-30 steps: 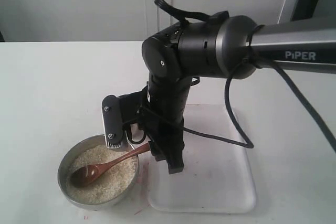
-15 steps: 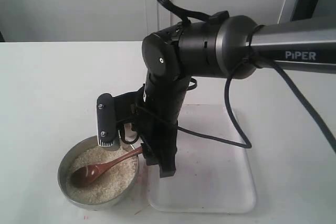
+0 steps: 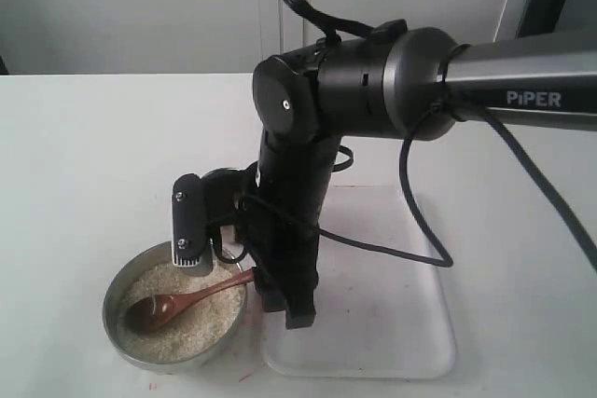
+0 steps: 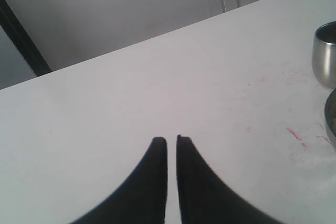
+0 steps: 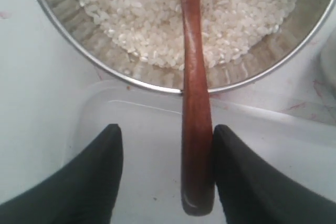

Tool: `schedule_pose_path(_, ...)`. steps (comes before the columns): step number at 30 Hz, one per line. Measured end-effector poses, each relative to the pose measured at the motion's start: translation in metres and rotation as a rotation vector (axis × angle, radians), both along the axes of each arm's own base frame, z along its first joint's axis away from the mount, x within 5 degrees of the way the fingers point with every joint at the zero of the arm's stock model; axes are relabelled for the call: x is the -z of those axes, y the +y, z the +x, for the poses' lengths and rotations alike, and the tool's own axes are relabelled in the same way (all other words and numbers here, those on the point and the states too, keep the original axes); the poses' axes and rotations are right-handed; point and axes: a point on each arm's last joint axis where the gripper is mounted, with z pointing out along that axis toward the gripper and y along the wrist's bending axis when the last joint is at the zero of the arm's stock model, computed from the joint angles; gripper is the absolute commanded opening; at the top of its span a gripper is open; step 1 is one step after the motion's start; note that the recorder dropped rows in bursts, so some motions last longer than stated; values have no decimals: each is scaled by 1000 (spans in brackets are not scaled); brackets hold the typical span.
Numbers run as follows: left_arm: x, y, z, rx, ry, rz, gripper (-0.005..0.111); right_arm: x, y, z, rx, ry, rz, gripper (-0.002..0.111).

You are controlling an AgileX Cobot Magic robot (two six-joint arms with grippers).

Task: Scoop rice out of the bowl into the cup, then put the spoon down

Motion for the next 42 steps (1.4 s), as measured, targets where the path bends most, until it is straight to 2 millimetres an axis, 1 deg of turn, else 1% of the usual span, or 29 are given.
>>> schedule_pose_path(6,0,0,0,0,0,0,14,0,0,-3,6,37,1,37)
schedule_pose_path(11,0,0,0,0,0,0,14,-1,4,-1,22,16,44,37)
schedule_pose_path(17,0,0,0,0,0,0,14,0,5,0,26,6,51,37)
schedule_pose_path(20,0,0,0,0,0,0,14,11,6,2,32,27,31,36)
schedule_pose_path(21,0,0,0,0,0,0,14,15,6,3,35,34,25,33)
schedule_pose_path(24,0,0,0,0,0,0,14,17,7,4,35,30,25,23)
schedule_pose_path(29,0,0,0,0,0,0,14,17,6,5,52,24,22,1)
schedule_pose_path(32,0,0,0,0,0,0,14,17,4,6,67,10,0,0)
schedule_pose_path(35,0,0,0,0,0,0,14,9,0,5,59,-9,-25,0)
schedule_pose_path(37,0,0,0,0,0,0,14,0,-3,2,62,-18,-23,0)
schedule_pose_path(40,0,0,0,0,0,0,14,-24,-7,-4,116,-42,12,0)
schedule_pose_path(42,0,0,0,0,0,0,14,-42,-11,-10,206,-41,48,0)
